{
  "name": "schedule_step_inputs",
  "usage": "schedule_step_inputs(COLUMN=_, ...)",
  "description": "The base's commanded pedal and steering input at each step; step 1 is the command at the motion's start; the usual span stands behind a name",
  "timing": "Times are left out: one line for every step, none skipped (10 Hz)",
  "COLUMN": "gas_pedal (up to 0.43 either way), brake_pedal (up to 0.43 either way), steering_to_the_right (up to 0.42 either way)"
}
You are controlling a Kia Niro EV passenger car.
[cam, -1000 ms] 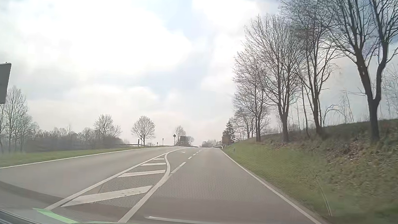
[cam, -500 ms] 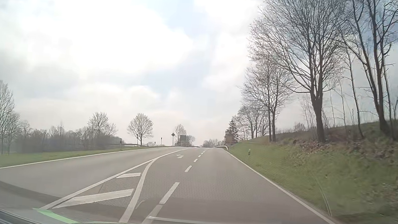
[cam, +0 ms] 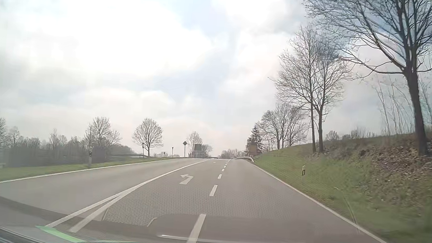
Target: Follow the waypoints while adhering to traffic rules and regulations
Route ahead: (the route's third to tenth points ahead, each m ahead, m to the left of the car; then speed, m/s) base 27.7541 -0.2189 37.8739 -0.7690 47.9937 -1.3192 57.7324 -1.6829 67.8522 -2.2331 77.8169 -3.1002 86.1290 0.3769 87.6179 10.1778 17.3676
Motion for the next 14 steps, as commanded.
schedule_step_inputs(gas_pedal=0.280, brake_pedal=0.000, steering_to_the_right=0.002)
schedule_step_inputs(gas_pedal=0.280, brake_pedal=0.000, steering_to_the_right=0.003)
schedule_step_inputs(gas_pedal=0.268, brake_pedal=0.000, steering_to_the_right=0.003)
schedule_step_inputs(gas_pedal=0.268, brake_pedal=0.000, steering_to_the_right=0.003)
schedule_step_inputs(gas_pedal=0.260, brake_pedal=0.000, steering_to_the_right=0.003)
schedule_step_inputs(gas_pedal=0.248, brake_pedal=0.000, steering_to_the_right=0.003)
schedule_step_inputs(gas_pedal=0.157, brake_pedal=0.000, steering_to_the_right=0.003)
schedule_step_inputs(gas_pedal=0.000, brake_pedal=0.000, steering_to_the_right=0.004)
schedule_step_inputs(gas_pedal=0.000, brake_pedal=0.000, steering_to_the_right=0.003)
schedule_step_inputs(gas_pedal=0.000, brake_pedal=0.000, steering_to_the_right=0.003)
schedule_step_inputs(gas_pedal=0.000, brake_pedal=0.000, steering_to_the_right=0.003)
schedule_step_inputs(gas_pedal=0.000, brake_pedal=0.000, steering_to_the_right=0.004)
schedule_step_inputs(gas_pedal=0.000, brake_pedal=0.055, steering_to_the_right=0.004)
schedule_step_inputs(gas_pedal=0.000, brake_pedal=0.128, steering_to_the_right=0.004)
